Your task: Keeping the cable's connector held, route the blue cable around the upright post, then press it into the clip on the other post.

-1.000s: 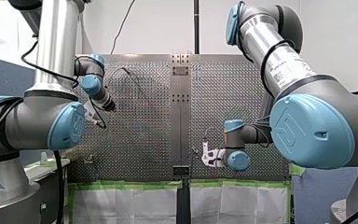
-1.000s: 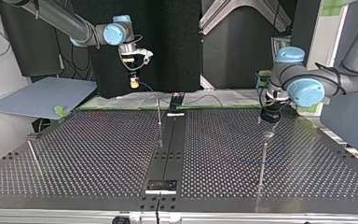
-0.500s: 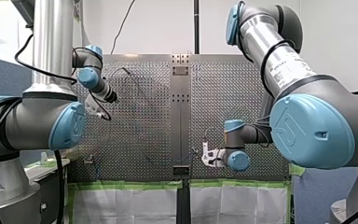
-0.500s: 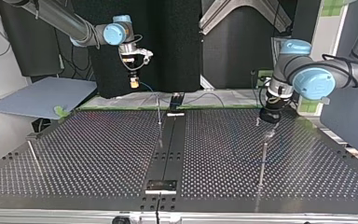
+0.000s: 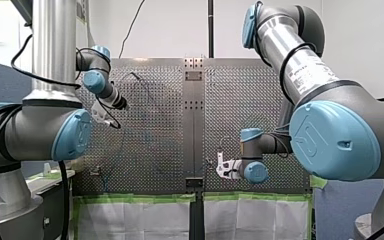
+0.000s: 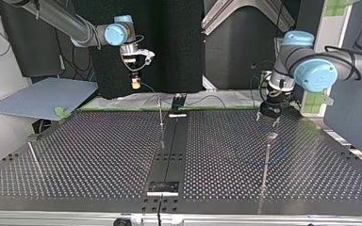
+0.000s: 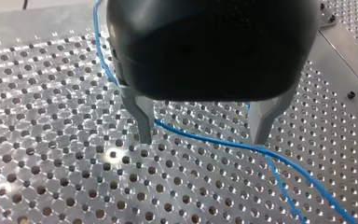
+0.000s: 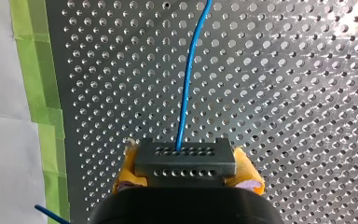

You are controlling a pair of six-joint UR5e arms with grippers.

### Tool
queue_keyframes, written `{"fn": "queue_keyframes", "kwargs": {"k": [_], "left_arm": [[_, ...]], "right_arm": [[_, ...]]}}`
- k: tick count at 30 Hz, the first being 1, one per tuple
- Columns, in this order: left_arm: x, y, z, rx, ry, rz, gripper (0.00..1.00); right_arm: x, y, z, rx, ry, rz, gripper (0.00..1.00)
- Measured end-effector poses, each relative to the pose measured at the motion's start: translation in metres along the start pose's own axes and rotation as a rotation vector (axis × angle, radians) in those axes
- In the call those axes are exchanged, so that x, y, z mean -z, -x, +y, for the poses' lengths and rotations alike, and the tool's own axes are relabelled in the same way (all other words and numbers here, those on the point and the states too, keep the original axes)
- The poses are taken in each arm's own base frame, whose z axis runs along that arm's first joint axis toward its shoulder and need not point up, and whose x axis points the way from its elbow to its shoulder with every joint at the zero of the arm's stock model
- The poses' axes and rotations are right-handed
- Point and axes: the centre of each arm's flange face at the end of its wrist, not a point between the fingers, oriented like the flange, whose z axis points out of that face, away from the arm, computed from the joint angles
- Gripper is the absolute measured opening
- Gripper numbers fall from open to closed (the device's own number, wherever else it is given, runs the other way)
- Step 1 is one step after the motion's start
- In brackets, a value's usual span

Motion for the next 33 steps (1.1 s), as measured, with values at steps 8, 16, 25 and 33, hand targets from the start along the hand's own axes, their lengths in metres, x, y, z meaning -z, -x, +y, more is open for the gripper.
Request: {"fn": "queue_keyframes", "kwargs": {"k": [8,16,25,33], "left_arm": [[0.018,0.004,-0.013,0.000,-0.027,-0.025,1.00],[0.045,0.010,-0.036,-0.010,-0.056,-0.037,1.00],[0.069,0.020,-0.063,-0.045,-0.129,-0.070,1.00],[0.094,0.045,-0.097,-0.114,-0.149,-0.154,1.00]], "right_arm": [[0.000,0.000,0.000,0.001,0.000,-0.002,0.00],[0.000,0.000,0.000,-0.001,0.000,-0.002,0.00],[0.000,0.000,0.000,-0.007,0.000,0.000,0.00],[-0.001,0.000,0.002,-0.013,0.003,0.001,0.00]]}}
